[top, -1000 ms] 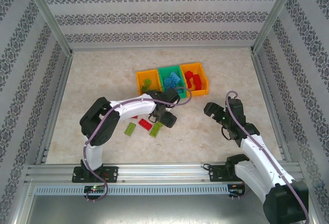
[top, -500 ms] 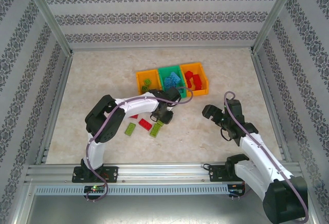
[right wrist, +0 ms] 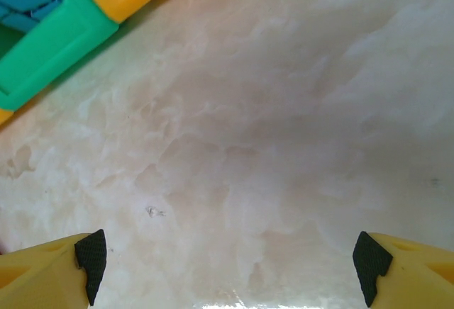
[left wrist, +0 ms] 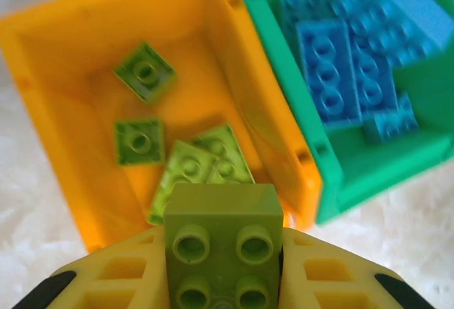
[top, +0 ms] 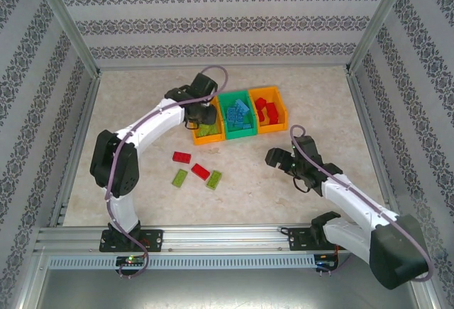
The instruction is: Sort the legos into containers by color
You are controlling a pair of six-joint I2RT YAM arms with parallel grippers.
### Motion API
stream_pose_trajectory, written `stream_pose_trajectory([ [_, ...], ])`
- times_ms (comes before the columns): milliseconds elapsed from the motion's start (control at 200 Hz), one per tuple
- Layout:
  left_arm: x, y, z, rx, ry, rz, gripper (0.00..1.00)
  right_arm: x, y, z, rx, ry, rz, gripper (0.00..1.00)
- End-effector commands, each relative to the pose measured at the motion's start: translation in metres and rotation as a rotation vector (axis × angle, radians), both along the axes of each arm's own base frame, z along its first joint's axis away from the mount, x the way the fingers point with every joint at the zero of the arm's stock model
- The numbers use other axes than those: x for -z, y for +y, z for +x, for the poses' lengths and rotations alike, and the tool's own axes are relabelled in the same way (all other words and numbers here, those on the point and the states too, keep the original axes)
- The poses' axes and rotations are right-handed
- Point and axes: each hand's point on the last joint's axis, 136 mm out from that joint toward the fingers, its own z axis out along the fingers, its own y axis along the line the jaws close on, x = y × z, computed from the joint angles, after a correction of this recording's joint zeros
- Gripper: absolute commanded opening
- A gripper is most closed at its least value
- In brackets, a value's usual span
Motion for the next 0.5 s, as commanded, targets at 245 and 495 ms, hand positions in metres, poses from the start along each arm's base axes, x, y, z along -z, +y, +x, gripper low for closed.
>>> stream_pose_trajectory([
  [245,0.035,0.019,0.029,-0.154,0.099,0.045,0.7,-0.024,0.034,0.024,-0.093,-0.066,-0.034,0.92],
  [495,-0.002,0.036,0.013,-0.233,-0.015,-0.003,1.0,-0.016,0.089,0.016,-0.263,-0.049,-0.099,0.89],
])
